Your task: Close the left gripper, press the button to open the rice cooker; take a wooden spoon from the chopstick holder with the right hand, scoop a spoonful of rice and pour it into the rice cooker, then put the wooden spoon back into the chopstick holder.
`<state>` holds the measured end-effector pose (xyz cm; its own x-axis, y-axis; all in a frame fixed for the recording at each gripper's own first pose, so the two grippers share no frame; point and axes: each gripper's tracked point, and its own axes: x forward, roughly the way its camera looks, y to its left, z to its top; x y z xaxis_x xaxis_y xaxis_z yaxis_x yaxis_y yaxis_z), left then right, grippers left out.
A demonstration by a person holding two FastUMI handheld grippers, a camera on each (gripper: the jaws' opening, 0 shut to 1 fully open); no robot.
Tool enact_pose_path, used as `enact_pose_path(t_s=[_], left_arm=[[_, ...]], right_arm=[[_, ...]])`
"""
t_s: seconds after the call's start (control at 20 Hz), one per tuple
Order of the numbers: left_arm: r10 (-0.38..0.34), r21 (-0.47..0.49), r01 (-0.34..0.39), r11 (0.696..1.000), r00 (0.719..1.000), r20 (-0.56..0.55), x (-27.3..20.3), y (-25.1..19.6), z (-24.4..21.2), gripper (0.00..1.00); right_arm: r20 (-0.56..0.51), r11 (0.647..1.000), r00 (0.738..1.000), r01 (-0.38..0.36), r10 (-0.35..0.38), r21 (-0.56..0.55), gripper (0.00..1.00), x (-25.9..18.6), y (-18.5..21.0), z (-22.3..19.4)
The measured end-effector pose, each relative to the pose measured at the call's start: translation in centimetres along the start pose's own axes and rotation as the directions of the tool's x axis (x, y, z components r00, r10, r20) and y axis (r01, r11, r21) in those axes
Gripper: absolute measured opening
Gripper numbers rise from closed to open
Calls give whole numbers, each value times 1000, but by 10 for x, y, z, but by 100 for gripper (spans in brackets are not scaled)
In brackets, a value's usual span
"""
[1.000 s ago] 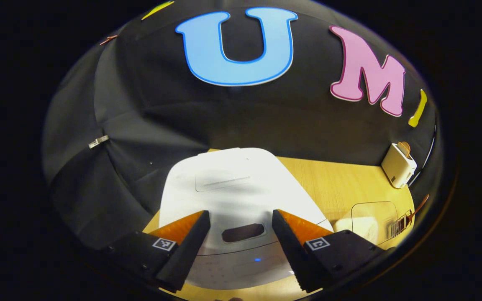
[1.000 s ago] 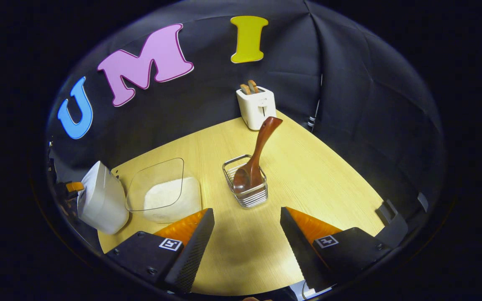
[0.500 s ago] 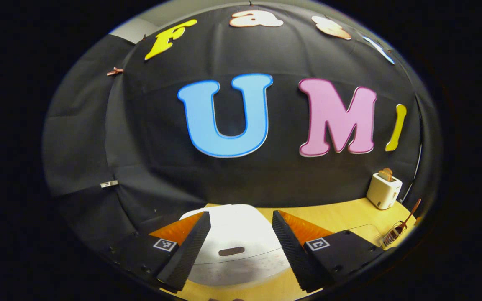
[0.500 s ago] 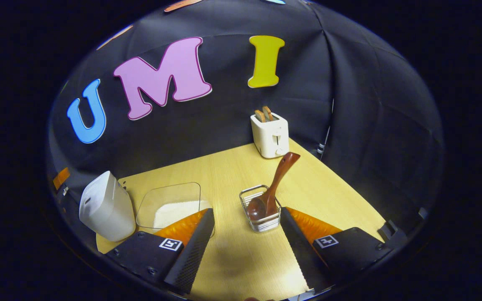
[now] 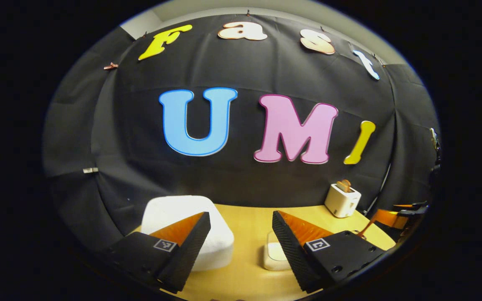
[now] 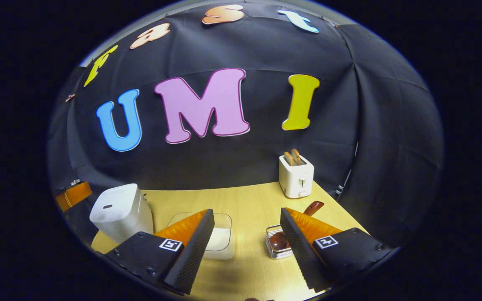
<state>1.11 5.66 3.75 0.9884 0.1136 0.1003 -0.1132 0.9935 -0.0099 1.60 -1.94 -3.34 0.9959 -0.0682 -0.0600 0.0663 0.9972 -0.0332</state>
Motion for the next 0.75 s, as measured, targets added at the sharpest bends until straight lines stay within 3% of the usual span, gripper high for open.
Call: enact_pose_path(t_s=[0.15,0.35,0.75], left_arm=[[-70,-23,69,997,996,-52,-10,-30,-20,94],[-123,13,124,992,990,-66,-16,-48,-23,95],[-116,-23,114,993,986,-119,-25,-50,-39,96]], right_arm=[[-48,999,998,-43,43,7,98,-5,13,-18],[-69,999,996,-53,53,1,98,-13,13,-24],[-96,999,994,-50,49,-9,98,-27,5,-37]])
